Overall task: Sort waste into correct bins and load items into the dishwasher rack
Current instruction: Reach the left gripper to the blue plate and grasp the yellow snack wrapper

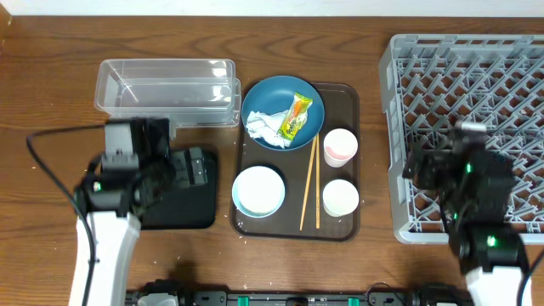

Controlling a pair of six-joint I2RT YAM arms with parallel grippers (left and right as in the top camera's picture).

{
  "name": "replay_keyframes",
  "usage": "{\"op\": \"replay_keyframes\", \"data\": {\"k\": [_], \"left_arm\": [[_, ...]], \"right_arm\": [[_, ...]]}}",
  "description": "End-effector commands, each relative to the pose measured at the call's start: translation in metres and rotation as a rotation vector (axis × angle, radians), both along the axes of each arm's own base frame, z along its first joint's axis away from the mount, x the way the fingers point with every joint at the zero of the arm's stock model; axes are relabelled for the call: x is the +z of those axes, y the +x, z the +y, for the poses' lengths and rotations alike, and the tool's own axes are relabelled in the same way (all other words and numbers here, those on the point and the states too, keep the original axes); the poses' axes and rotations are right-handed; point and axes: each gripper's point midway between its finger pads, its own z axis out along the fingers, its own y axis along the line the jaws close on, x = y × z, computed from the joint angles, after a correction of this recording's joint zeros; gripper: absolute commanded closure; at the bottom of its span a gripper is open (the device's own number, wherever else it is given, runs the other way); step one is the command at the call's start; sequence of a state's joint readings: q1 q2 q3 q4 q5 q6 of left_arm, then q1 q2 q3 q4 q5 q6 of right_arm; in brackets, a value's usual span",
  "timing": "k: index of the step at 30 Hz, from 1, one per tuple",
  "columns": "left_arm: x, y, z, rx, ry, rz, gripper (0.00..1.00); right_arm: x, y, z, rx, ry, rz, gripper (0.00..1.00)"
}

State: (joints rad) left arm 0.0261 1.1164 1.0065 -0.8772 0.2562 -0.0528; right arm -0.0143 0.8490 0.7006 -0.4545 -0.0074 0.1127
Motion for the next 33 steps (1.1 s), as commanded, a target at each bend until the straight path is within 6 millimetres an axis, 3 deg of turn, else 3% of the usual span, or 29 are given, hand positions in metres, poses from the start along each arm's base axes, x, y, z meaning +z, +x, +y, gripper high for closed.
{"op": "replay_keyframes", "data": {"k": [1, 5, 10, 15, 19, 24, 27, 30, 33], "left_arm": [[0.008, 0.009, 0.002, -0.039, 0.029, -0.002, 0.03], [0.012, 0.020, -0.001, -0.047, 0.018, -0.045, 0.03], [0.027, 0.047, -0.016, -0.097, 0.003, -0.135, 0.04], [0.034, 0.086, -0.043, -0.174, 0.044, -0.178, 0.05], [0.029, 0.119, -0.084, -0.292, 0.062, -0.217, 0.06], [0.001, 0.148, -0.140, -0.423, 0.080, -0.264, 0.08], [-0.030, 0.159, -0.166, -0.464, 0.114, -0.256, 0.08], [-0.062, 0.163, -0.184, -0.494, 0.128, -0.227, 0.09], [-0.097, 0.162, -0.195, -0.520, 0.134, -0.174, 0.16]], "right_arm": [[0.009, 0.012, 0.008, 0.040, 0.007, 0.029, 0.01], [0.010, 0.019, 0.027, 0.134, 0.073, 0.031, 0.01], [0.010, 0.021, 0.027, 0.142, 0.065, 0.025, 0.01], [0.010, 0.021, 0.027, 0.142, 0.066, 0.027, 0.01], [0.010, 0.020, 0.028, 0.142, 0.066, 0.029, 0.01], [0.009, 0.020, 0.028, 0.142, 0.066, 0.029, 0.01], [0.009, 0.020, 0.028, 0.142, 0.066, 0.030, 0.01], [0.009, 0.020, 0.028, 0.142, 0.066, 0.030, 0.01], [0.009, 0.020, 0.028, 0.142, 0.066, 0.030, 0.01]]}}
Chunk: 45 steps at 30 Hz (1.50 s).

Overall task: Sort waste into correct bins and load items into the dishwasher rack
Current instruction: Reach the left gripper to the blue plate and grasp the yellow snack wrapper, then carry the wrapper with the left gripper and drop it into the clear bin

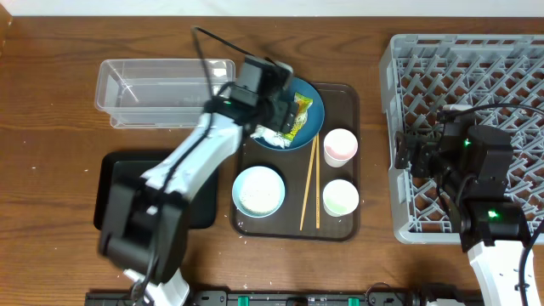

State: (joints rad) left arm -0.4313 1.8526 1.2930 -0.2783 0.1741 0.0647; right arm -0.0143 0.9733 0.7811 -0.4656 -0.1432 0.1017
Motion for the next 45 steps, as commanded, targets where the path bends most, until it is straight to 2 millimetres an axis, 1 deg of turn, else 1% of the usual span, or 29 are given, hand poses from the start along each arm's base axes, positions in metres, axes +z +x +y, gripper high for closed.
{"op": "replay_keyframes", "data": {"k": [1, 2, 4, 5, 7, 8, 10, 12, 13, 15, 17, 20, 21, 23, 26, 27, 30, 33, 36, 39, 41, 43, 45], "left_arm": [[-0.030, 0.005, -0.005, -0.012, 0.049, 0.025, 0.19], [-0.037, 0.004, -0.006, -0.016, 0.055, 0.036, 0.24], [-0.050, 0.001, -0.008, -0.022, 0.066, 0.058, 0.36], [-0.055, 0.000, -0.009, -0.024, 0.070, 0.069, 0.44], [-0.060, -0.002, -0.009, -0.026, 0.076, 0.081, 0.58], [-0.061, -0.003, -0.009, -0.028, 0.078, 0.085, 0.61], [-0.061, -0.004, -0.009, -0.029, 0.079, 0.088, 0.67], [-0.060, -0.004, -0.009, -0.029, 0.078, 0.085, 0.80], [-0.057, -0.003, -0.010, -0.029, 0.076, 0.080, 0.87], [-0.045, -0.001, -0.010, -0.026, 0.065, 0.056, 0.94], [-0.026, 0.003, -0.008, -0.018, 0.047, 0.019, 0.94], [0.016, 0.010, 0.004, 0.012, 0.011, -0.055, 0.94], [0.033, 0.011, 0.012, 0.037, -0.008, -0.080, 0.94], [0.060, 0.013, 0.029, 0.091, -0.040, -0.113, 0.94], [0.086, 0.014, 0.055, 0.145, -0.051, -0.147, 0.94], [0.096, 0.015, 0.074, 0.186, -0.048, -0.160, 0.94], [0.101, 0.021, 0.113, 0.282, -0.018, -0.172, 0.94], [0.093, 0.028, 0.154, 0.376, 0.002, -0.152, 0.94], [0.076, 0.030, 0.180, 0.440, 0.014, -0.108, 0.94], [0.056, 0.032, 0.196, 0.474, 0.027, -0.066, 0.94], [0.045, 0.034, 0.203, 0.488, 0.034, -0.043, 0.86], [0.041, 0.034, 0.205, 0.492, 0.036, -0.033, 0.58], [0.043, 0.035, 0.204, 0.491, 0.034, -0.040, 0.49]], "right_arm": [[0.010, 0.003, 0.005, 0.025, -0.004, -0.024, 0.01], [0.010, 0.003, 0.005, 0.025, -0.004, -0.024, 0.01], [0.010, 0.003, 0.005, 0.025, -0.004, -0.024, 0.01], [0.010, 0.003, 0.005, 0.025, -0.004, -0.024, 0.01], [0.010, 0.003, 0.005, 0.025, -0.004, -0.024, 0.01], [0.010, 0.003, 0.005, 0.025, -0.004, -0.024, 0.01], [0.010, 0.003, 0.005, 0.025, -0.004, -0.024, 0.01], [0.010, 0.002, 0.005, 0.025, -0.004, -0.024, 0.01], [0.010, 0.002, 0.005, 0.025, -0.004, -0.024, 0.01], [0.010, 0.002, 0.005, 0.025, -0.004, -0.024, 0.01], [0.010, 0.002, 0.005, 0.025, -0.004, -0.024, 0.01], [0.010, 0.002, 0.005, 0.025, -0.004, -0.024, 0.01], [0.010, 0.002, 0.005, 0.025, -0.004, -0.024, 0.01], [0.010, 0.003, 0.005, 0.025, -0.004, -0.024, 0.01], [0.010, 0.003, 0.005, 0.025, -0.004, -0.024, 0.01], [0.010, 0.003, 0.005, 0.025, -0.004, -0.024, 0.01], [0.010, 0.003, 0.005, 0.025, -0.004, -0.024, 0.01], [0.010, 0.003, 0.005, 0.025, -0.004, -0.024, 0.01], [0.010, 0.003, 0.005, 0.025, -0.004, -0.024, 0.01], [0.010, 0.003, 0.005, 0.025, -0.004, -0.024, 0.01], [0.010, 0.003, 0.005, 0.025, -0.004, -0.024, 0.02], [0.010, 0.003, 0.005, 0.025, -0.004, -0.024, 0.01], [0.010, 0.003, 0.005, 0.025, -0.004, -0.024, 0.01]]}}
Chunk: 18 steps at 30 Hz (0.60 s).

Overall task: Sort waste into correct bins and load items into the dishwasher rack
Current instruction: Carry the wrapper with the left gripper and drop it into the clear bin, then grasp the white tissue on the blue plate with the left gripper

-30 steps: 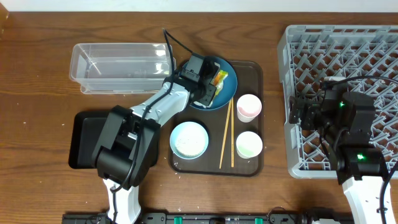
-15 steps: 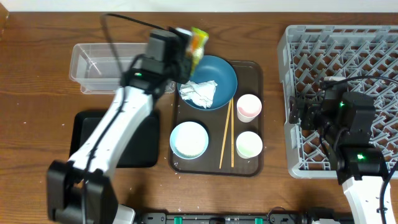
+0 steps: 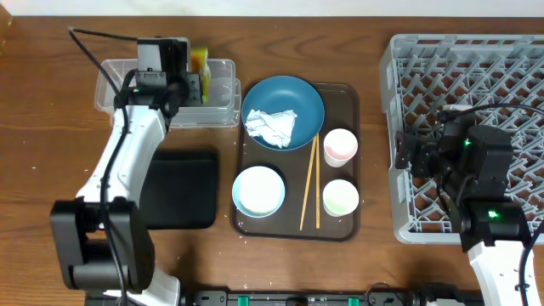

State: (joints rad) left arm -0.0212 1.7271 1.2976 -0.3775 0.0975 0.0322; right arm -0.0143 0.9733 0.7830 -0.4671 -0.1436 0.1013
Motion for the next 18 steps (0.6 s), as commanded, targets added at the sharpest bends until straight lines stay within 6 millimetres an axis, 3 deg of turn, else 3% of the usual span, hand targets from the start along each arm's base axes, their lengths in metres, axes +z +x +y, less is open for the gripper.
{"op": "replay_keyframes", "data": {"k": [1, 5, 9, 16, 18], "left_arm": [[0.004, 0.000, 0.001, 0.006, -0.002, -0.015, 0.46], [0.027, -0.002, -0.023, -0.073, -0.084, -0.065, 0.45], [0.036, -0.013, -0.077, -0.226, -0.204, -0.062, 0.45], [0.011, -0.045, -0.161, -0.512, -0.135, 0.001, 0.45], [-0.005, -0.051, -0.174, -0.568, -0.070, 0.027, 0.43]], "right_arm": [[0.009, 0.003, 0.004, 0.024, -0.004, -0.024, 0.01], [0.009, 0.003, 0.004, 0.024, -0.004, -0.024, 0.01], [0.009, 0.003, 0.004, 0.024, -0.004, -0.024, 0.01], [0.009, 0.002, 0.004, 0.024, -0.004, -0.023, 0.01], [0.009, 0.002, 0.004, 0.024, -0.004, -0.022, 0.01]]}}
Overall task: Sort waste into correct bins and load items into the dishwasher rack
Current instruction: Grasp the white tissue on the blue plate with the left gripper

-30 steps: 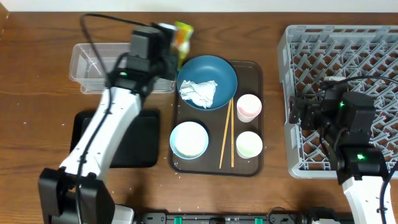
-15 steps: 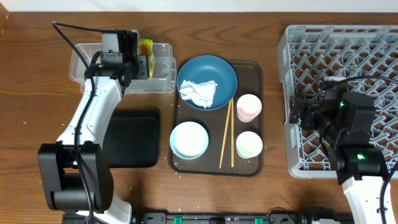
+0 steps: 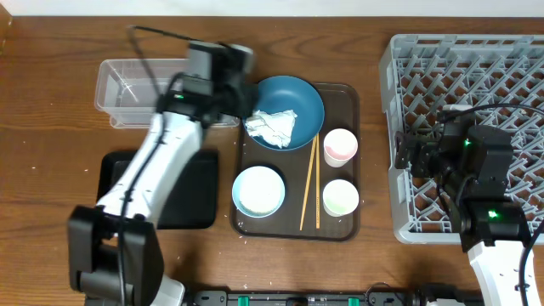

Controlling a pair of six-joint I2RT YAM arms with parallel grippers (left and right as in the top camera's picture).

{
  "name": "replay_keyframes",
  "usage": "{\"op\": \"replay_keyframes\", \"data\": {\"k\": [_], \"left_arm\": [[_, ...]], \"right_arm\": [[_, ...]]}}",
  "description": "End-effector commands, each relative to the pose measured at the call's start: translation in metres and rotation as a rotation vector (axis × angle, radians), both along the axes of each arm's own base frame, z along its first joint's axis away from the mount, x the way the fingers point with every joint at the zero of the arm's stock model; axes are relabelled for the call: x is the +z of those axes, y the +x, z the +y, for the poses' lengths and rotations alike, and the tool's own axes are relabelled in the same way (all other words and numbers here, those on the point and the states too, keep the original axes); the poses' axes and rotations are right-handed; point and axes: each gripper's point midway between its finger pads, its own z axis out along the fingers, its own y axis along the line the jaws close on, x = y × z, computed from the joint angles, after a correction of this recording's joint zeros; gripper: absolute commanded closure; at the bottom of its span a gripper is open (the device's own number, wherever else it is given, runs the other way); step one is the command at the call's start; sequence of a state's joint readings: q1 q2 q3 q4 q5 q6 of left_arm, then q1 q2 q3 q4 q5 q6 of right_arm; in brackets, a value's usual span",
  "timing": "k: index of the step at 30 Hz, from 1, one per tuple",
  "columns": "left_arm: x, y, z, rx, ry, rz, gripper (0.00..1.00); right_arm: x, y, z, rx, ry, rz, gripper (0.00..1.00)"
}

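My left gripper [image 3: 241, 104] is blurred between the clear plastic bin [image 3: 127, 89] and the left rim of the blue plate [image 3: 297, 98]; its jaws cannot be made out. A crumpled white tissue [image 3: 272, 126] lies on the plate. The yellow snack wrapper is not visible; the arm covers the bin's right end. On the brown tray [image 3: 353, 223] are chopsticks [image 3: 310, 183], a pink-lined cup [image 3: 340, 146], a second cup [image 3: 340, 197] and a white bowl [image 3: 258, 190]. My right gripper [image 3: 406, 158] hangs over the grey dishwasher rack's [image 3: 476, 59] left edge, its state unclear.
A black bin [image 3: 187, 200] lies on the wooden table in front of the clear bin, partly under my left arm. The rack fills the right side of the table. Cables trail from both arms.
My left gripper was over the right end of the clear bin with the yellow wrapper; it is now to the right, at the blue plate's left rim, with no wrapper visible. The right arm is unchanged.
At first the left gripper was over the black bin and the wrapper lay with the tissue on the blue plate. Then the gripper was at the wrapper on the plate. Then it held the wrapper over the clear bin. Now it is back beside the plate, where only the tissue lies.
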State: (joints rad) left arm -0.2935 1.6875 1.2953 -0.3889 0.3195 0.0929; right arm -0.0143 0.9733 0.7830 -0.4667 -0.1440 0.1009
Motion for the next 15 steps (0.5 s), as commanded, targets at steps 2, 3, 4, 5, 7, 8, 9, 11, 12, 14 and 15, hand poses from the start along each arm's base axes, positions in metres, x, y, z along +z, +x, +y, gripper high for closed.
{"op": "replay_keyframes", "data": {"k": [2, 3, 4, 5, 7, 8, 9, 11, 12, 14, 15], "left_arm": [[-0.041, -0.013, -0.020, -0.108, 0.141, 0.034, 0.42], [-0.052, -0.014, -0.022, -0.106, 0.177, 0.048, 0.42], [-0.062, -0.015, -0.022, -0.104, 0.206, 0.060, 0.42], [-0.071, -0.015, -0.022, -0.109, 0.232, 0.071, 0.42], [-0.090, -0.015, -0.018, -0.104, 0.290, 0.095, 0.41], [-0.097, -0.015, -0.016, -0.096, 0.311, 0.106, 0.39], [-0.104, -0.015, -0.013, -0.092, 0.329, 0.116, 0.38], [-0.117, -0.015, -0.009, -0.084, 0.358, 0.138, 0.37], [-0.123, -0.016, -0.009, -0.086, 0.364, 0.152, 0.38], [-0.131, -0.018, -0.008, -0.088, 0.370, 0.169, 0.38], [-0.134, -0.019, -0.008, -0.089, 0.373, 0.176, 0.39]], "right_arm": [[0.009, 0.002, 0.004, 0.024, -0.004, -0.020, 0.01], [0.009, 0.002, 0.004, 0.024, -0.004, -0.019, 0.01], [0.008, 0.002, 0.004, 0.024, -0.004, -0.017, 0.01], [0.008, 0.002, 0.004, 0.024, -0.004, -0.017, 0.01], [0.008, 0.001, 0.004, 0.024, -0.004, -0.016, 0.01], [0.008, 0.001, 0.004, 0.024, -0.004, -0.015, 0.01], [0.007, 0.001, 0.004, 0.024, -0.003, -0.013, 0.01], [0.007, 0.001, 0.004, 0.024, -0.003, -0.011, 0.01], [0.007, 0.001, 0.004, 0.024, -0.003, -0.010, 0.01], [0.007, 0.000, 0.004, 0.024, -0.003, -0.008, 0.01], [0.006, 0.000, 0.004, 0.024, -0.003, -0.008, 0.01]]}}
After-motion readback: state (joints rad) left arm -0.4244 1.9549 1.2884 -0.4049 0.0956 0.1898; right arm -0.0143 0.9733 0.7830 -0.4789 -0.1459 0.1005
